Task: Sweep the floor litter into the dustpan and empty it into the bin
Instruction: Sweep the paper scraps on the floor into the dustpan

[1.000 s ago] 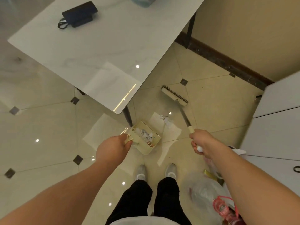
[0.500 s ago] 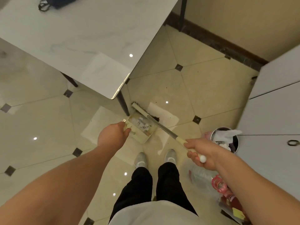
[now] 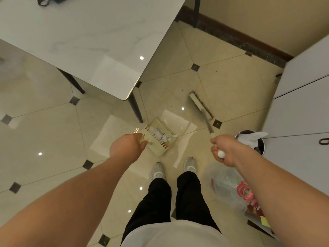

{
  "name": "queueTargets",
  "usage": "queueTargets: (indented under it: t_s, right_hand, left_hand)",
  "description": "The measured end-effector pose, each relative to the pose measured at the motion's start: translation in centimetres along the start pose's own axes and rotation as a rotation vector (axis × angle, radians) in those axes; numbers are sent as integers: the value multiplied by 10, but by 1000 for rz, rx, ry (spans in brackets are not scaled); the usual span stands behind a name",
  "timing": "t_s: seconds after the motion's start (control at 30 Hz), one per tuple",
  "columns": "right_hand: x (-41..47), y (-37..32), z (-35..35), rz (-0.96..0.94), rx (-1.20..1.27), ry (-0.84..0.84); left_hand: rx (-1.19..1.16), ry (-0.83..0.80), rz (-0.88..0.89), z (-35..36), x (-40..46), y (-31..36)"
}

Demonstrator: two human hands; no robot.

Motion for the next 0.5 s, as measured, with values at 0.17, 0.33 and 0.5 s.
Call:
queueTargets:
  t_s: [0.17,0.33,0.5]
  right_hand:
    - [-47,63,42,138,-29,-125]
    - [-73,55,20,162,201,-182]
    - [-68,17,-6,119,274,-188]
  left_hand:
    - [0,-7,13,8,0,-2]
    - [-35,-29,4,5,-4,-5]
    - [-35,-35,10,3,-15,-13]
Point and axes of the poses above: each hand's wrist, its own x-axis towards the middle knuckle, its own z-axis out of the palm, y = z × x, the point moved 6 cm from there along x, towards the middle knuckle, and after that the axes turned 15 degrees about -z, right-handed, at the moved point
